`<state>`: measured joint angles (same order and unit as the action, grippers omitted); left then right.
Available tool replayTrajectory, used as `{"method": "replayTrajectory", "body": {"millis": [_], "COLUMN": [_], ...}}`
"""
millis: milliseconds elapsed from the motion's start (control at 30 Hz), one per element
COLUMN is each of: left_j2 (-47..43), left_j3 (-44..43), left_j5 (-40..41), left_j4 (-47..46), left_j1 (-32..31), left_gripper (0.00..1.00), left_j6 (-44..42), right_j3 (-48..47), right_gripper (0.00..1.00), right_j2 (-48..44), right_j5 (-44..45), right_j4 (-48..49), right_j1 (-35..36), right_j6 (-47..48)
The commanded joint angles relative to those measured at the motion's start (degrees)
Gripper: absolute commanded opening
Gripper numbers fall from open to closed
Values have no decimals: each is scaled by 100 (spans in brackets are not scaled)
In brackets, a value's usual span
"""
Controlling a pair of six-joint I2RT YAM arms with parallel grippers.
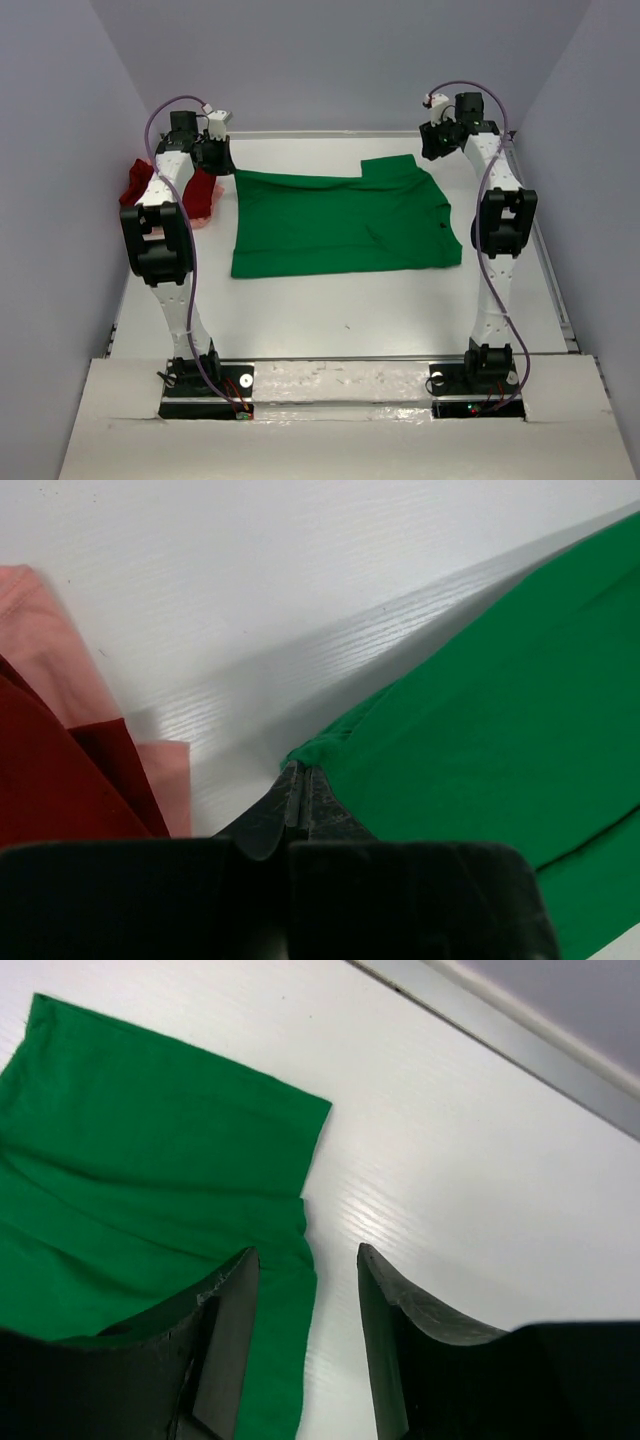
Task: Fold and stack the t-shirts
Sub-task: Pick up the 1/3-folded T-shirt from the center of the board.
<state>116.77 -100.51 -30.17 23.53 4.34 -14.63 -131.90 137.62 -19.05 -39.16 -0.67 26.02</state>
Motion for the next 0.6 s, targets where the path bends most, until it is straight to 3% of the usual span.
{"method": "replayTrajectory", "body": {"millis": [0, 567], "left_j2": [-269, -322], "left_j3": [5, 233], "left_j5": [-120, -59], "left_j4": [29, -94], "left_j1": [32, 6], "left_gripper": [0, 0], "left_j6": [31, 31], "right_j3": [-372, -1119], "right_gripper": [48, 46], "right_j2": [396, 1249], "right_j5": [-257, -345], "right_j4": [172, 163], "right_j1": [66, 67], "right_j6": [-115, 17]}}
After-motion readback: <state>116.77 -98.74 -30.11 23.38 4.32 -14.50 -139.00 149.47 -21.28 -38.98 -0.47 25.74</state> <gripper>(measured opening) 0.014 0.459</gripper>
